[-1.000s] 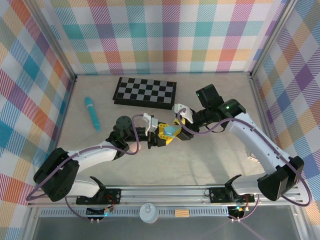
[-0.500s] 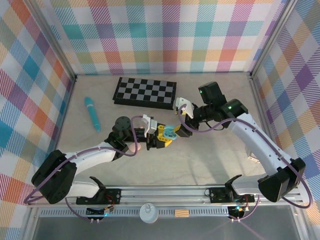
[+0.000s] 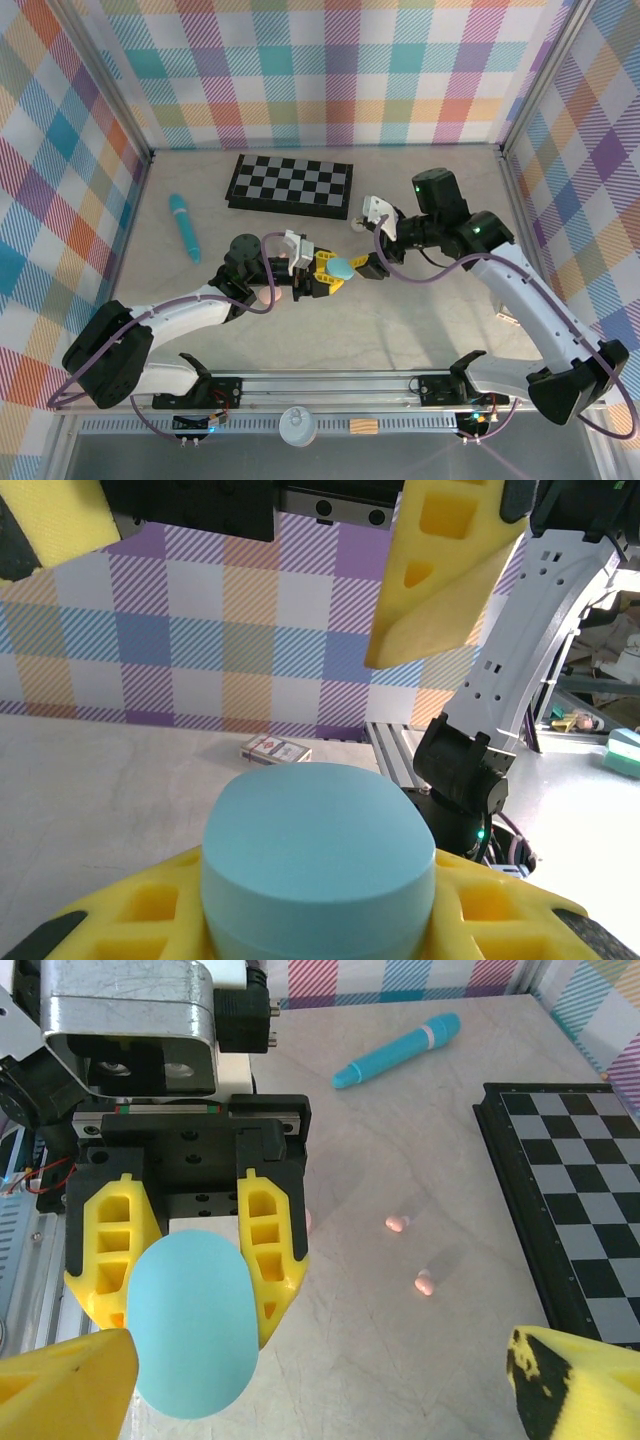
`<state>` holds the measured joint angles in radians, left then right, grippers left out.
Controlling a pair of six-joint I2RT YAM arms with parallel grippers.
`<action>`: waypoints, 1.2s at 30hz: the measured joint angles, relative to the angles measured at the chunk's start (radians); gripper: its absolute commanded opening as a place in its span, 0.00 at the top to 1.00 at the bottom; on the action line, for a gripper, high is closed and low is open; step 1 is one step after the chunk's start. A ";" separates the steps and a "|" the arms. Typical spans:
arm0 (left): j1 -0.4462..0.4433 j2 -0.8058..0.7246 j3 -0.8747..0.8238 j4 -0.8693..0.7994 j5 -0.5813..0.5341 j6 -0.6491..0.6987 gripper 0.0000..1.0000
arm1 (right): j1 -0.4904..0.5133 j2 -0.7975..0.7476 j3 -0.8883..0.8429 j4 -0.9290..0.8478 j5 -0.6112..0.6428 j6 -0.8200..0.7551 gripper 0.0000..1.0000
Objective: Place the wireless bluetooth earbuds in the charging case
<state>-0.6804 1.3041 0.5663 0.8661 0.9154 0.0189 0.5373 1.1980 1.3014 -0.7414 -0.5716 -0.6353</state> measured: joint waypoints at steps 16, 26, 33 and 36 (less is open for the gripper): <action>0.000 0.000 0.001 0.008 -0.011 -0.030 0.74 | 0.058 0.043 -0.078 0.026 -0.034 -0.031 0.12; 0.001 0.001 0.001 0.001 -0.023 -0.031 0.74 | 0.054 0.042 -0.075 0.025 -0.012 -0.027 0.17; 0.001 0.001 0.001 0.005 -0.045 -0.032 0.74 | 0.045 0.037 -0.072 0.026 0.007 -0.004 0.22; 0.001 0.001 0.001 0.008 -0.054 -0.034 0.74 | 0.043 0.027 -0.072 0.034 0.013 0.006 0.24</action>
<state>-0.6796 1.3052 0.5674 0.8738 0.8612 -0.0151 0.5808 1.2247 1.2297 -0.7074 -0.5591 -0.6296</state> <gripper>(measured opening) 0.371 0.769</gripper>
